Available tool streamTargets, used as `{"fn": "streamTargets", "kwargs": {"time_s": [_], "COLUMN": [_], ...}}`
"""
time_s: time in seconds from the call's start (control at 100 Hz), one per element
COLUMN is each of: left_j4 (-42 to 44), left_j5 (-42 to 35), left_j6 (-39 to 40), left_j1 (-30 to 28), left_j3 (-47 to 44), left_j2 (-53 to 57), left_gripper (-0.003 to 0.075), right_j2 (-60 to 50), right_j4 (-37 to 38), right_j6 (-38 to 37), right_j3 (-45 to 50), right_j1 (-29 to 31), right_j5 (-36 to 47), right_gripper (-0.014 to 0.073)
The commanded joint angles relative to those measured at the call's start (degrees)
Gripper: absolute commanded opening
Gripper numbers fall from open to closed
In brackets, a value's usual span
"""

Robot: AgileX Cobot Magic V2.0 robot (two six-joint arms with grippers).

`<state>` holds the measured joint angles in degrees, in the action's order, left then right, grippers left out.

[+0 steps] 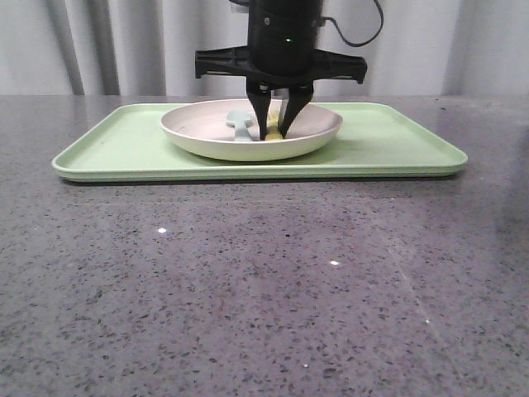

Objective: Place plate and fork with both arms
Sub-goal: 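Close the right gripper on the yellow fork handle, then lift the fork out of the plate and carry it beside the plate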

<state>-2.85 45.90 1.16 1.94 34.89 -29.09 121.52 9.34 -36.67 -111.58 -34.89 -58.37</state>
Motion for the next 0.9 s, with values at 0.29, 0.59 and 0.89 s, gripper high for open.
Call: {"fn": "streamTargets", "kwargs": {"time_s": [0.29, 0.59, 0.89], "left_j4": [-0.21, -0.21, -0.21], "left_j5": [-3.75, -3.75, -3.75], "left_j6": [0.69, 0.69, 0.69], "left_j1": [-0.12, -0.12, -0.12], "left_j3": [1.47, 1.47, 1.47], "left_j2": [-0.32, -0.32, -0.32], "left_gripper": [0.0473, 0.0473, 0.0473], "right_j2": [-4.80, -8.26, -11.32], "right_j4": [1.43, 2.75, 6.39], "right_j6": [0.12, 0.12, 0.67], "right_j3": [-1.57, -1.57, -1.57], "right_j1": [0.18, 0.70, 2.09], "right_j5": [0.83, 0.63, -1.90], "right_gripper": [0.0076, 0.0076, 0.0076]}}
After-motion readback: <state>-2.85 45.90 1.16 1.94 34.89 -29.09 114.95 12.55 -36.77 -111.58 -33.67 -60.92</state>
